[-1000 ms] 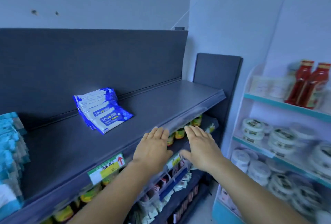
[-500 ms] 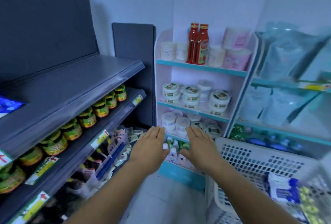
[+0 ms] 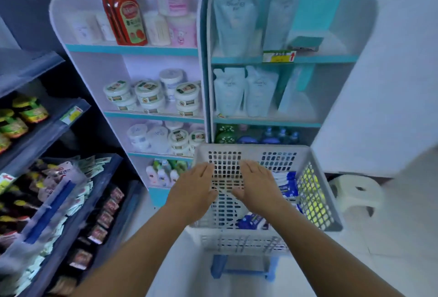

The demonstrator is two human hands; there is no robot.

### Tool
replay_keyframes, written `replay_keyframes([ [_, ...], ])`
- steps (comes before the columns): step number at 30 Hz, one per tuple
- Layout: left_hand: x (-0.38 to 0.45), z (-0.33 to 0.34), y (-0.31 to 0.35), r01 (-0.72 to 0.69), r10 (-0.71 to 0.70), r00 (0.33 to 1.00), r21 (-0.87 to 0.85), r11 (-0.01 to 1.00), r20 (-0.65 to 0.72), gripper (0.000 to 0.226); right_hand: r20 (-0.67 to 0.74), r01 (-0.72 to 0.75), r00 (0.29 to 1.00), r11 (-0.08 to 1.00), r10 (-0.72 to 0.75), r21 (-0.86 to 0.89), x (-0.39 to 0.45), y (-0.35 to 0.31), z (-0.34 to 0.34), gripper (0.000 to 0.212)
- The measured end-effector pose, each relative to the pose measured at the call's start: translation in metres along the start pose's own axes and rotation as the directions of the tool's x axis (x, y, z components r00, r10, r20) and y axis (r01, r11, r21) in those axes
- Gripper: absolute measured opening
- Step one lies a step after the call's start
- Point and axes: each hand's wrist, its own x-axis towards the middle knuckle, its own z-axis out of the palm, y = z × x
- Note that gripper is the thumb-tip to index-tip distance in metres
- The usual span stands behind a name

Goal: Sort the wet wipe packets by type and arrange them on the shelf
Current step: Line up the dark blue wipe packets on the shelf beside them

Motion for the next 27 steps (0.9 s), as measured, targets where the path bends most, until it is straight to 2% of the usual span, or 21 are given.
replay_keyframes([
  [6, 0.046, 0.052, 0.075, -0.047, 0.049, 0.996, -0.027, 0.999, 0.072, 0.07, 0.05, -0.133, 0.99, 0.99, 0.13, 0.055, -0.02, 0.086, 0.009, 0.08],
  [12, 0.083, 0.099, 0.112, -0.103, 0.105, 0.984, -0.019, 0.994, 0.147, 0.071, 0.089, -0.234, 0.97, 0.968, 0.226, 0.092, -0.021, 0.142, 0.029, 0.076],
  [23, 0.173, 0.166, 0.104, -0.12, 0.126, 0.957, -0.04, 0.992, 0.26, 0.068, 0.21, -0.366, 0.918, 0.923, 0.337, 0.118, 0.033, 0.201, 0.074, 0.075],
  [27, 0.213, 0.199, 0.089, -0.116, 0.122, 0.944, -0.038, 0.993, 0.307, 0.068, 0.268, -0.433, 0.879, 0.896, 0.395, 0.101, 0.067, 0.22, 0.106, 0.076],
])
